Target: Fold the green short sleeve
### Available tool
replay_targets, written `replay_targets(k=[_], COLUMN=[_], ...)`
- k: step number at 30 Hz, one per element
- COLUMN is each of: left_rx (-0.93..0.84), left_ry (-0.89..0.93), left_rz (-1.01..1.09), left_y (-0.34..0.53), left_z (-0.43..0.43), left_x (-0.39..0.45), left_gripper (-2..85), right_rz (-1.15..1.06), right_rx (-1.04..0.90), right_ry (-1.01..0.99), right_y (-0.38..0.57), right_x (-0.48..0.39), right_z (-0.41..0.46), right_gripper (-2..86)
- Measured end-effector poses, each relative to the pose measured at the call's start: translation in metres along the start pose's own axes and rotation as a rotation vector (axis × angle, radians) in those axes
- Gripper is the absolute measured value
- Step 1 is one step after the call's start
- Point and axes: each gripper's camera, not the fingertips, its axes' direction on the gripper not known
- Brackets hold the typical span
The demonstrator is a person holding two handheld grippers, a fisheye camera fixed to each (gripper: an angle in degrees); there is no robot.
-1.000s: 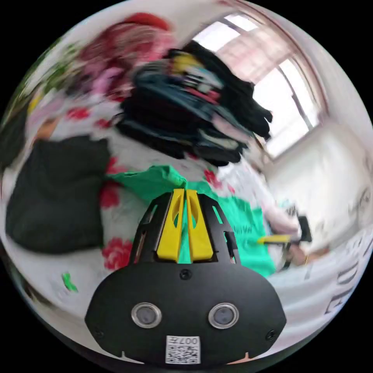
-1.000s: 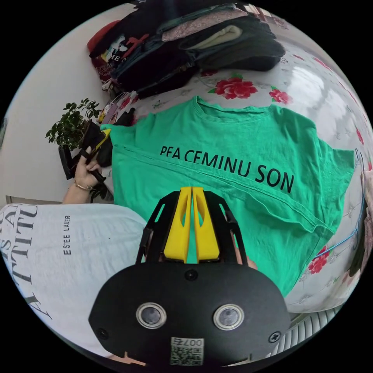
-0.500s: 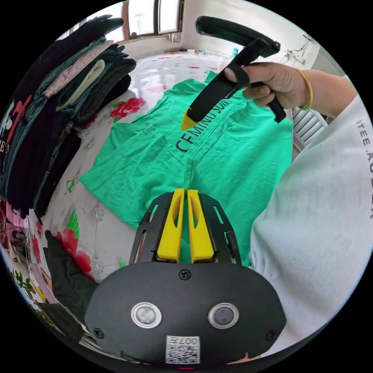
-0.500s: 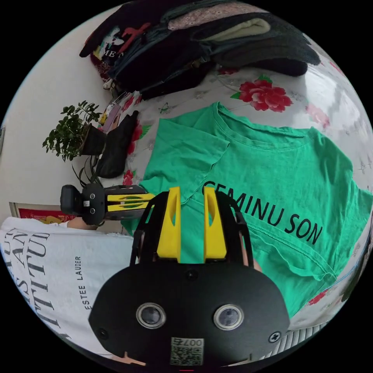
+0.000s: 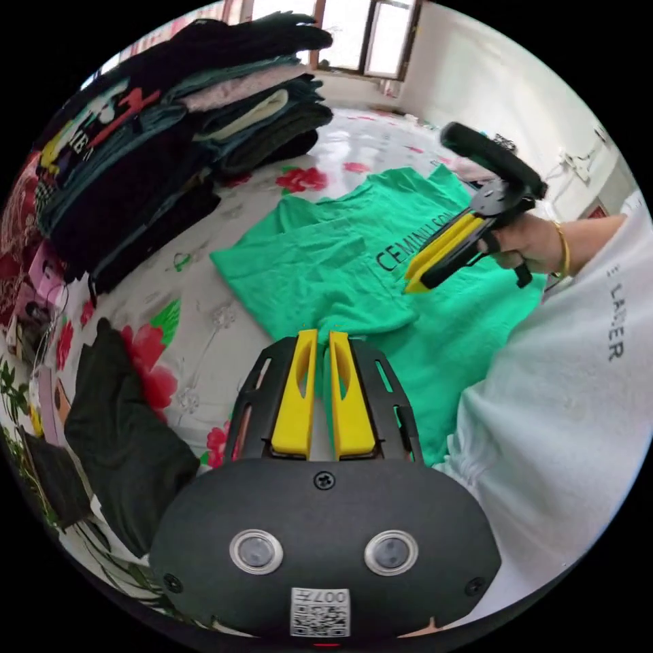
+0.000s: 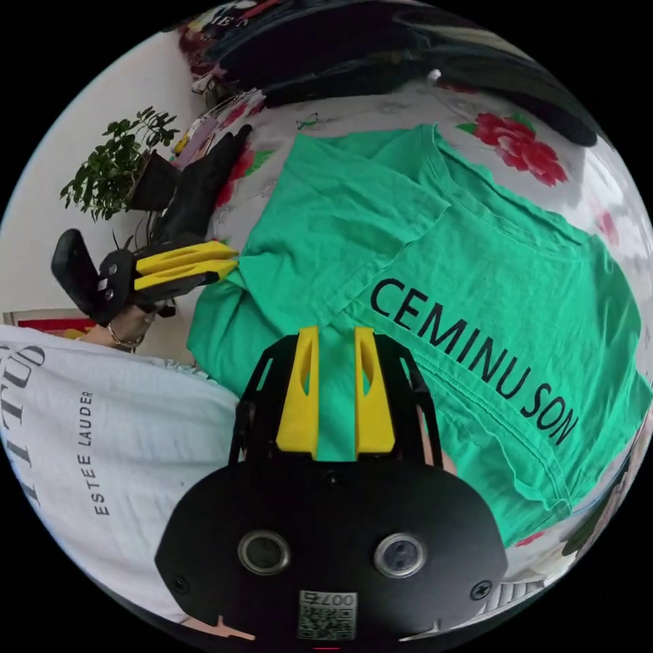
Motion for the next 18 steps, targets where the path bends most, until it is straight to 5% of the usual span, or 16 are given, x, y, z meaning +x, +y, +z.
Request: replay_targets(k=[7, 12, 18], left_rx=[-0.039, -0.021, 0.019], left_ry=[-0.029, -0.106, 0.032], left_rz=[-0.109, -0.137, -0.351], left_y=[-0.001, -0.019, -0.033], left_z=[0.001, -0.024, -0.044], left_x=[0.005, 0.004, -0.007], left_gripper=[-0.3, -0.8, -1.0], right_rz=[0.329, 0.851, 0.977], right_rx=[0.333, 0.585, 0.528], right_ry=[0.061, 0.186, 0.119], right_y=[0.069, 0.184, 0.225], right_x=[0.096, 0.206, 0.259], right_z=[-0.083, -0.137, -0.108], right_gripper=[8.3, 8.2, 5.3])
